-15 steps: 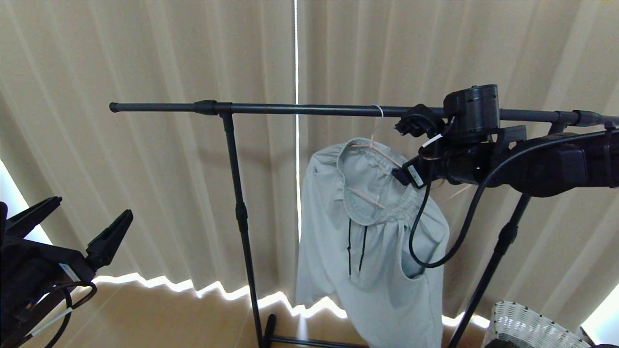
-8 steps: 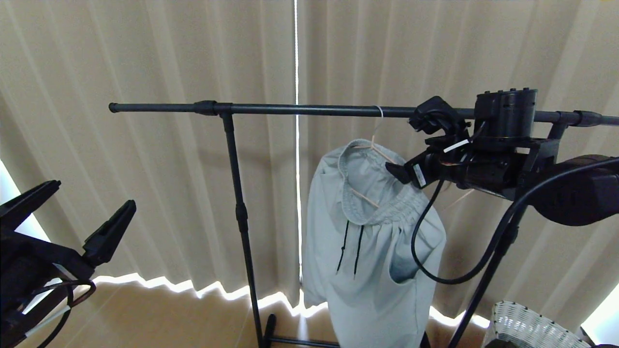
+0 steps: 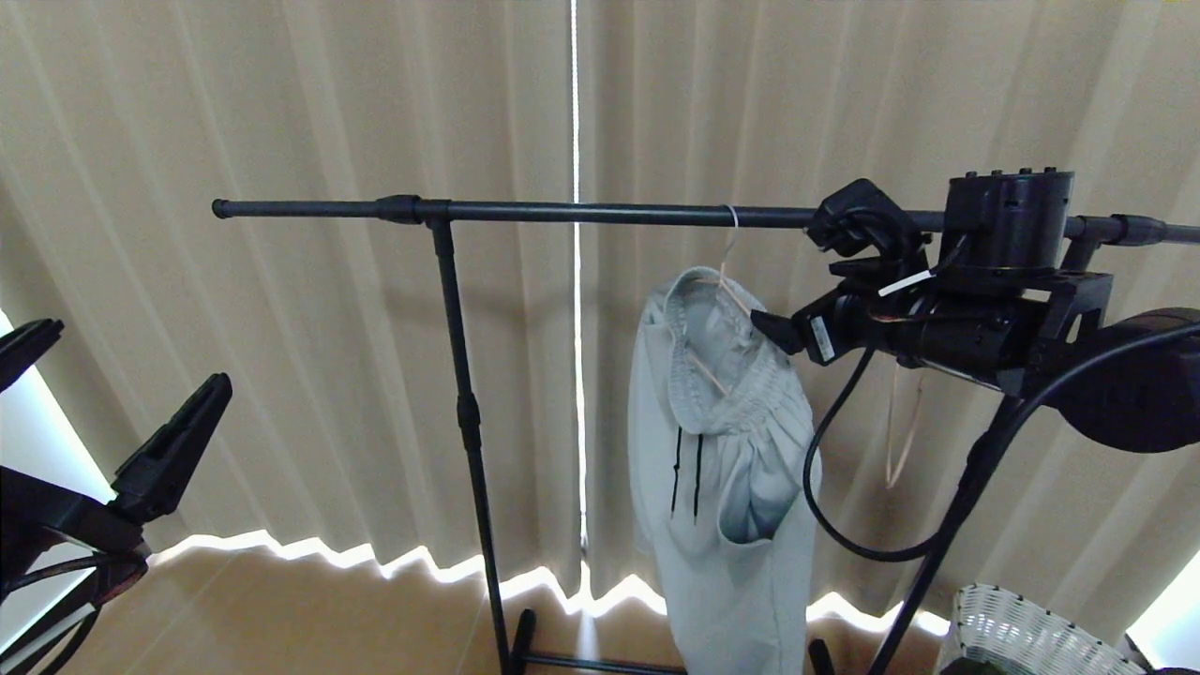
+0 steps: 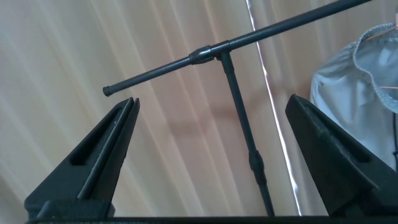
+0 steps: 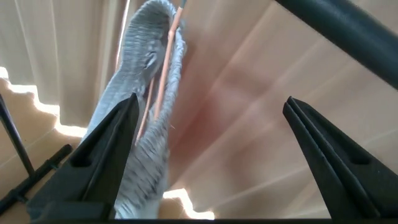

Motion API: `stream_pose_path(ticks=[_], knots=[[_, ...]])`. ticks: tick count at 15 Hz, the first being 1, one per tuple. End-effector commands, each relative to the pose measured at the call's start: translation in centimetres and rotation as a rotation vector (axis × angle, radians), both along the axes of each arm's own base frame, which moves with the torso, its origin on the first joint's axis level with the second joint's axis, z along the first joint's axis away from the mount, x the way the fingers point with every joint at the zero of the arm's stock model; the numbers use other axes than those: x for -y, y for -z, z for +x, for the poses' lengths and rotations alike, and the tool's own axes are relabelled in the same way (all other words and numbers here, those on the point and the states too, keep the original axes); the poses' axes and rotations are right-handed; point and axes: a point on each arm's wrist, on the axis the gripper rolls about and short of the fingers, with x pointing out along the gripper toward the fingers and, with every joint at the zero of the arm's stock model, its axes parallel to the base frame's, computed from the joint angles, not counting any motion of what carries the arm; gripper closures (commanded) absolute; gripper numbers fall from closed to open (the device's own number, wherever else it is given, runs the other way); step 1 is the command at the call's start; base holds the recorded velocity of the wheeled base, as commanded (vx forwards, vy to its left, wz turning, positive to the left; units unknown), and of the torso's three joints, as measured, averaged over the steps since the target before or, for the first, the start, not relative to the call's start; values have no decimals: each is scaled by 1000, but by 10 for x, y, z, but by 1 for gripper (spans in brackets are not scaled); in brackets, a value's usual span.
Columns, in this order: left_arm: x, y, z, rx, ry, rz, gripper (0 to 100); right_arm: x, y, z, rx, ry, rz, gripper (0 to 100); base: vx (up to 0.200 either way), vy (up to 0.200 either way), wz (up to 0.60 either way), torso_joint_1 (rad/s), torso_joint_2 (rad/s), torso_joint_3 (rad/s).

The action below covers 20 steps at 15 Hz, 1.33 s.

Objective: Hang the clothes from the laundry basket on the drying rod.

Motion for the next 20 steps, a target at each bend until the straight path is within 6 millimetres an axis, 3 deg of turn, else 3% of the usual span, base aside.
stream_pose_path(ticks=[1,3,4,5,9,15,17,20], knots=[[0,0,0,0,-1,-1,0,13,-22,-29,54,3,24,0,0,0,0,0,0,0],[0,1,0,-6,3,1,0,32,-34,-52,90,32,39,0,0,0,0,0,0,0],[0,1,0,-6,3,1,0,33,-34,-53,90,34,39,0,0,0,0,0,0,0],[0,1,-1,-6,5,0,0,53,-37,-72,106,60,48,0,0,0,0,0,0,0],[0,4,-1,-23,5,2,0,86,-33,-96,109,144,52,0,0,0,0,0,0,0],[1,11,-1,-73,11,6,0,115,-18,-116,78,270,28,0,0,0,0,0,0,0],[0,12,1,-88,7,-17,0,121,-14,-136,90,293,29,0,0,0,0,0,0,0],[-11,12,5,-102,-58,-89,0,124,7,-159,85,306,23,0,0,0,0,0,0,0]])
